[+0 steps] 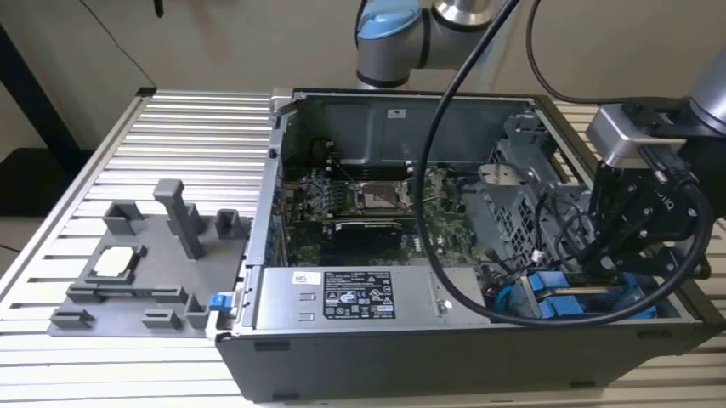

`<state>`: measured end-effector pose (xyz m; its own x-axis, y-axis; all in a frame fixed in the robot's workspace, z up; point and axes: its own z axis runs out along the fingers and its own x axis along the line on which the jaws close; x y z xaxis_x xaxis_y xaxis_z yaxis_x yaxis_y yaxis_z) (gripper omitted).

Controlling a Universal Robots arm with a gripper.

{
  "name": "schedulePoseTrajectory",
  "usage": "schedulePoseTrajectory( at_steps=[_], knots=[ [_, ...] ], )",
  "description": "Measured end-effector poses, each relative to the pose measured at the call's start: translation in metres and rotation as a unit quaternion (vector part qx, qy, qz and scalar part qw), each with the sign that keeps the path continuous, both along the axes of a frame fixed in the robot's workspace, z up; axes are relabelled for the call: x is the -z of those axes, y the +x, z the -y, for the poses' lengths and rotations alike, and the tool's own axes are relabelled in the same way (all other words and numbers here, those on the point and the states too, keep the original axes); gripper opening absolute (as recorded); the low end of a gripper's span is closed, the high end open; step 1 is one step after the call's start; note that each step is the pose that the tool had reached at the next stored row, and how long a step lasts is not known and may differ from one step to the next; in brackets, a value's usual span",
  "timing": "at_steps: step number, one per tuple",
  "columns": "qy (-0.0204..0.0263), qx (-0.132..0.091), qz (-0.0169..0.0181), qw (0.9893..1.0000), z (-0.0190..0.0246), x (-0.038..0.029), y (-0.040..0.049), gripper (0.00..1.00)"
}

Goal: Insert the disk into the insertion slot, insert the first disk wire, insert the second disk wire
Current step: 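Insert the second disk wire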

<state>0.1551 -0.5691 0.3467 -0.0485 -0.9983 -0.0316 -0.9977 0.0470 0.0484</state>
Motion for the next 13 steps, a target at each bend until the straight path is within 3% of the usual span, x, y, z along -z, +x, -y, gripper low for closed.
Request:
schedulePoseTrajectory(
  at_steps=[4,13],
  knots=[
    [0.0012,0.004,-0.0045,1.0,-0.0001,0.0015,0.0004,0.16],
    [0.0061,0.004,-0.0052,1.0,0.0,0.0045,0.0025,0.16]
  ],
)
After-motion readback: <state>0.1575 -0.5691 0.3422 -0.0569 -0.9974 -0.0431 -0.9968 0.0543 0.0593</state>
